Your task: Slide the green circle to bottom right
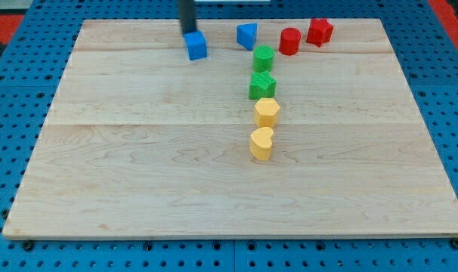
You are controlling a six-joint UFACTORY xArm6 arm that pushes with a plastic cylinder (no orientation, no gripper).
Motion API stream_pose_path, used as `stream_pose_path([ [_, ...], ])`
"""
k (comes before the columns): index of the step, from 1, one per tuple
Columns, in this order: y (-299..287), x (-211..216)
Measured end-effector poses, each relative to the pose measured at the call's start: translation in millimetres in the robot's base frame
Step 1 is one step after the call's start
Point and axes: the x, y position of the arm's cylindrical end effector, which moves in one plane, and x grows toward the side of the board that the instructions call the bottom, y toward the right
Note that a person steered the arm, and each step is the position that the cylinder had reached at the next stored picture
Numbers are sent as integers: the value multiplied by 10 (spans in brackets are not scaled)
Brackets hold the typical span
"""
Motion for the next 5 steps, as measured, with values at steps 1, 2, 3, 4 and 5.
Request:
stream_pose_path([
  [1, 444, 246],
  [2, 122, 381],
  [3, 496, 388],
  [4, 893, 419],
  [5, 1154, 745],
])
